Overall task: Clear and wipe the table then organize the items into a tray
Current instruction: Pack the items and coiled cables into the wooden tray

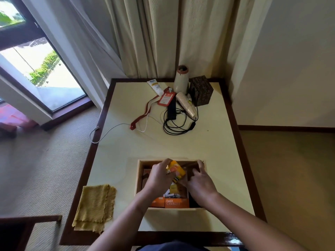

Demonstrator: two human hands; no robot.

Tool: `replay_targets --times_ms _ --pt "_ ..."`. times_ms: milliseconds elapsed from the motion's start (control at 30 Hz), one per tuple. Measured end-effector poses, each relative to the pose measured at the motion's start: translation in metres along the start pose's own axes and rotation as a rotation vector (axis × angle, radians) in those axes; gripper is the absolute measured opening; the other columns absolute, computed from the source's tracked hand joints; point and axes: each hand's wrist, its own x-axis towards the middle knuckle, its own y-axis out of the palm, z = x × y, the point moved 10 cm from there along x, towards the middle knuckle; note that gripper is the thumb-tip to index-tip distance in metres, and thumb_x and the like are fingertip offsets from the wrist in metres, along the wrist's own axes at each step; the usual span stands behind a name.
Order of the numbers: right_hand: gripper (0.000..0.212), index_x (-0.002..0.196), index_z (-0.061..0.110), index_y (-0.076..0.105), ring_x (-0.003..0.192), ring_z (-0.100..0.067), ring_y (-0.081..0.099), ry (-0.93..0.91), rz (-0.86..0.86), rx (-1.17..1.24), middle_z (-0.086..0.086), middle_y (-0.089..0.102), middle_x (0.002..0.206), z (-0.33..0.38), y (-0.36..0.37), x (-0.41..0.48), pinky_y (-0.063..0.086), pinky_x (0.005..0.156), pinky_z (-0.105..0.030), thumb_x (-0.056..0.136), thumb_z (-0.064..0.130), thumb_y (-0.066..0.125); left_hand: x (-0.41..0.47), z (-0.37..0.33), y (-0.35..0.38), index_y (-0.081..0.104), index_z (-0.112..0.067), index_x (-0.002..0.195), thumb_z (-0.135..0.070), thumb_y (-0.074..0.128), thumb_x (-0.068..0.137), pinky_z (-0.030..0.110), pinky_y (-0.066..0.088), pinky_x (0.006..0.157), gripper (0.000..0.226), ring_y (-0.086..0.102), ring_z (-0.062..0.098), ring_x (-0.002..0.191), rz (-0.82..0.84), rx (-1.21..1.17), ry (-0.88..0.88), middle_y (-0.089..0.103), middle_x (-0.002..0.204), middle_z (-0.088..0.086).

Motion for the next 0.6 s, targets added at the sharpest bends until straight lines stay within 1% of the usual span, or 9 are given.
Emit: replay_targets --times_ms 100,200,267,300,333,367,467,533,600 --pt "0.056 0.156 0.022 0.036 0.149 -0.036 0.028 -0.009 -0.004 -0.004 -0.012 0.059 0.144 0.001 0.004 -0.001 -0.017 0.121 -0.061 0.102 0.025 0.05 -0.004 0.004 -0.002 0.059 -0.03 0.108 -0.02 0.084 0.085 0.026 0.061 0.071 0.036 0.069 0.006 0.085 -0.079 -0.035 0.004 0.071 0.095 -0.009" --pt "0.04 0.131 0.02 0.067 0.146 -0.036 0.029 0.013 -0.059 0.205 -0.007 0.064 0.133 -0.013 0.01 -0.01 -0.003 0.123 -0.06 0.092 0.023 0.059 -0.01 0.005 0.002 0.061 -0.03 0.105 -0.017 0.088 0.081 0.014 0.053 0.066 0.038 0.068 0.001 0.081 -0.118 -0.078 0.016 0.072 0.093 -0.009" --pt "0.027 0.112 0.019 0.075 0.137 -0.032 0.041 0.12 -0.344 0.545 -0.005 0.063 0.125 -0.039 0.005 -0.025 0.024 0.118 -0.048 0.089 0.016 0.062 -0.012 0.004 0.007 0.064 -0.028 0.108 -0.015 0.087 0.081 0.012 0.05 0.066 0.038 0.068 0.004 0.084 -0.113 -0.114 0.022 0.072 0.097 -0.009" --pt "0.022 0.109 0.02 0.074 0.129 -0.025 0.045 0.225 -0.512 0.714 -0.002 0.061 0.12 -0.059 0.003 -0.038 0.036 0.108 -0.04 0.091 0.013 0.063 -0.012 0.002 0.011 0.065 -0.028 0.111 -0.015 0.086 0.083 0.014 0.051 0.067 0.037 0.069 0.006 0.087 -0.093 -0.129 0.024 0.073 0.098 -0.008" --pt "0.02 0.111 0.021 0.071 0.121 -0.019 0.045 0.352 -0.646 0.858 0.001 0.057 0.116 -0.077 0.006 -0.05 0.04 0.097 -0.031 0.094 0.013 0.064 -0.011 0.0 0.018 0.066 -0.028 0.114 -0.015 0.084 0.085 0.017 0.054 0.069 0.037 0.069 0.007 0.089 -0.06 -0.139 0.029 0.073 0.1 -0.008" --pt "0.021 0.115 0.023 0.067 0.117 -0.015 0.043 0.463 -0.689 1.005 0.004 0.053 0.117 -0.09 0.016 -0.056 0.039 0.09 -0.022 0.095 0.015 0.065 -0.01 -0.004 0.025 0.066 -0.027 0.116 -0.014 0.082 0.087 0.02 0.057 0.072 0.036 0.07 0.008 0.091 -0.018 -0.126 0.037 0.073 0.101 -0.008" --pt "0.029 0.129 0.024 0.057 0.122 -0.01 0.047 0.612 -0.537 1.46 0.007 0.052 0.128 -0.097 0.05 -0.043 0.037 0.087 -0.011 0.1 0.024 0.061 -0.005 -0.016 0.052 0.065 -0.026 0.122 -0.011 0.076 0.091 0.024 0.06 0.075 0.036 0.07 0.008 0.094 0.111 0.028 0.086 0.073 0.105 -0.009" --pt "0.027 0.129 0.025 0.058 0.123 -0.01 0.053 0.609 -0.5 1.579 0.008 0.057 0.131 -0.097 0.056 -0.034 0.042 0.087 -0.015 0.102 0.024 0.058 0.0 -0.022 0.064 0.065 -0.025 0.121 -0.009 0.075 0.091 0.025 0.06 0.075 0.035 0.069 0.01 0.095 0.184 0.131 0.112 0.072 0.107 -0.007" --pt "0.025 0.126 0.025 0.061 0.118 -0.008 0.056 0.627 -0.509 1.639 0.008 0.061 0.128 -0.098 0.06 -0.033 0.044 0.082 -0.011 0.102 0.021 0.058 0.007 -0.021 0.072 0.063 -0.025 0.115 -0.011 0.075 0.091 0.035 0.063 0.08 0.03 0.07 0.012 0.096 0.271 0.201 0.108 0.071 0.107 -0.004"
